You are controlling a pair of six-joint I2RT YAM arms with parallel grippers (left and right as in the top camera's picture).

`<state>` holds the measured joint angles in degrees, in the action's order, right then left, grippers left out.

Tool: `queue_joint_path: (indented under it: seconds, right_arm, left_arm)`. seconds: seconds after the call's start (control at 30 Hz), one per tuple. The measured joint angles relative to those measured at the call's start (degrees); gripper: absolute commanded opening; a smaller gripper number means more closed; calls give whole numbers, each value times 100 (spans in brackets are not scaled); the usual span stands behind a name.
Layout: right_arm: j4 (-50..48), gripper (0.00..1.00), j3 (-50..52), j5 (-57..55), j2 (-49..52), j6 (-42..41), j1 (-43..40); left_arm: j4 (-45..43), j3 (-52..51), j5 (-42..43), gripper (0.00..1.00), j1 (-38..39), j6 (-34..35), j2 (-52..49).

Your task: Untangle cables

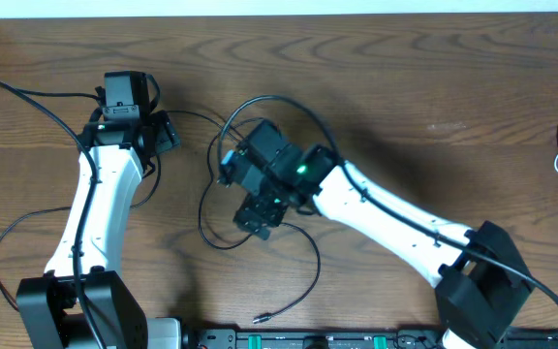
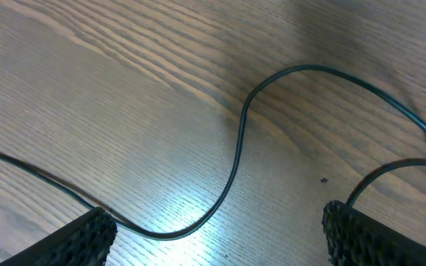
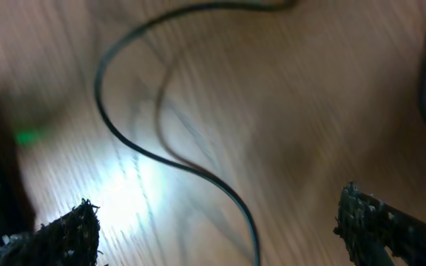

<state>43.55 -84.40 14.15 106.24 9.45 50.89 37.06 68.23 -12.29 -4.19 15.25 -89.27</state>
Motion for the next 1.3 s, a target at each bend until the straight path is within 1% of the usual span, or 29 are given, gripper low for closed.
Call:
queue_joint_path:
  seconds: [0.47, 0.73, 1.0, 1.1, 1.17, 1.23, 1.3]
  right_arm:
    - [-957, 99, 0, -66, 1064, -415, 726]
    - [-1375, 99, 0, -79, 1473, -664, 752]
    - [-1429, 99, 0, -81, 1545, -741, 769]
    - [-1449, 89, 0, -85, 1550, -743, 817]
    - [-1471, 85, 0, -101, 1565, -761, 874]
    - [-1475, 73, 0, -133, 1591, -758, 940]
    - [-1491, 52, 0, -195, 1622, -752, 997]
  left_arm:
    - [0, 0, 0, 90, 0, 0, 0]
    - [0, 0, 0, 90, 0, 0, 0]
    - [0, 0, 0, 90, 0, 0, 0]
    - [0, 0, 0, 90, 0, 0, 0]
    - [0, 0, 0, 90, 0, 0, 0]
    - [0, 0, 0, 91, 0, 0, 0]
    - [0, 0, 0, 90, 0, 0, 0]
